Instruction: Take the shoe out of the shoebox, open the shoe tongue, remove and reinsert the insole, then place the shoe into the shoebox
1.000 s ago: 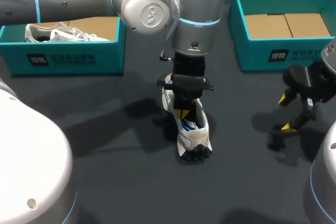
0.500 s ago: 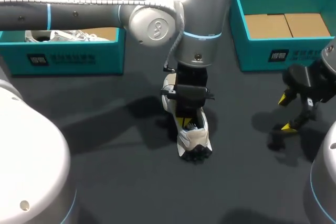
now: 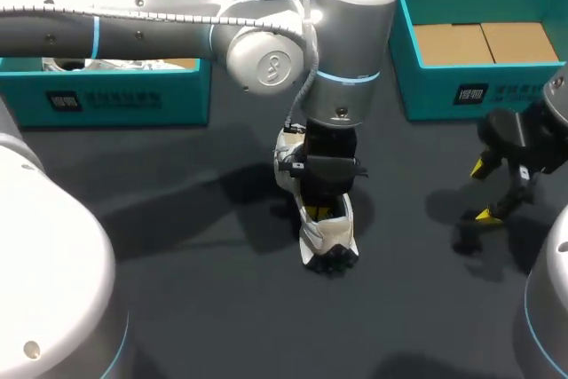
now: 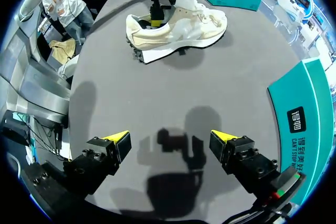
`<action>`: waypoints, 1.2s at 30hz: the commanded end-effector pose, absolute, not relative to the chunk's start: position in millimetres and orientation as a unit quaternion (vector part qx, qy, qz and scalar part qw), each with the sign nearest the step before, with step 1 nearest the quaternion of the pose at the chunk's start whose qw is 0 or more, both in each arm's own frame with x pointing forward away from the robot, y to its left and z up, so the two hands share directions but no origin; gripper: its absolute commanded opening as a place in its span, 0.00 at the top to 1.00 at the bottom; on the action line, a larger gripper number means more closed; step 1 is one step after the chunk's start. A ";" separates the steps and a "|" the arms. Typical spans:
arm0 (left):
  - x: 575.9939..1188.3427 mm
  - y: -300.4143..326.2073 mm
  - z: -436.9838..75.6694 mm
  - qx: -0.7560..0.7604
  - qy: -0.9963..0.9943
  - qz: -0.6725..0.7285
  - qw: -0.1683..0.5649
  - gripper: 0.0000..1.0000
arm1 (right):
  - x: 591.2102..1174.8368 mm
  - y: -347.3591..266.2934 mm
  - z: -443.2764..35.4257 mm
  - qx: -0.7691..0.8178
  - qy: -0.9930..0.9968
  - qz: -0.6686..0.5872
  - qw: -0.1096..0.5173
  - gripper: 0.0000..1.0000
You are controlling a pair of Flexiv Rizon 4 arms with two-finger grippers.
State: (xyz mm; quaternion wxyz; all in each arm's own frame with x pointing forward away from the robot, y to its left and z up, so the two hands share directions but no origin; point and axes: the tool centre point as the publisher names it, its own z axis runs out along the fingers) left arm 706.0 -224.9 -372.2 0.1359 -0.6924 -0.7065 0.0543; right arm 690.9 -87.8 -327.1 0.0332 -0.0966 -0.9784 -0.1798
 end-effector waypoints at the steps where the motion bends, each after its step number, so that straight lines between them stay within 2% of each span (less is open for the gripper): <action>1: 701.9 -220.6 -356.1 -0.694 -0.710 0.037 0.114 1.00 | 689.8 -87.6 -327.3 -0.097 -0.979 -0.179 0.032 0.00; 15: 711.5 -200.5 -378.2 -0.660 -0.743 -0.027 0.103 1.00 | 689.8 -87.6 -327.3 -0.097 -0.979 -0.179 0.032 0.00; 28: 705.6 -208.0 -412.4 -0.644 -0.758 -0.005 0.102 1.00 | 689.8 -87.6 -327.3 -0.097 -0.979 -0.179 0.032 0.00; 36: 700.7 -215.4 -383.0 -0.653 -0.754 0.013 0.066 1.00 | 689.8 -87.6 -327.3 -0.097 -0.979 -0.179 0.032 0.00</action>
